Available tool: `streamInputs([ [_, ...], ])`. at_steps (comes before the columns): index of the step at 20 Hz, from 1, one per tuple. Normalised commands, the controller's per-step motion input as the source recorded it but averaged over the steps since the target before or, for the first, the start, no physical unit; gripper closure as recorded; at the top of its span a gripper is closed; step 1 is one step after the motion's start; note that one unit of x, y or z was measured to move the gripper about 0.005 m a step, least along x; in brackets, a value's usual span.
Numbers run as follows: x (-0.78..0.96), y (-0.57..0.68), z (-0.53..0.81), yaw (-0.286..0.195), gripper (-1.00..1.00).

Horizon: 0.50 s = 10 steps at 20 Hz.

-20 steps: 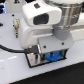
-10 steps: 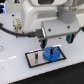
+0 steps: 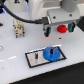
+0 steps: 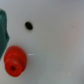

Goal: Insert the blue gear onto the right peg, followed by the red gear

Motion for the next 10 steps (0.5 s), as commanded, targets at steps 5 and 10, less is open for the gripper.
streamInputs([
  [5, -0.49, 0.41, -0.07, 0.000, -1.00],
  [10, -0.32, 0.48, -0.12, 0.000, -1.00],
])
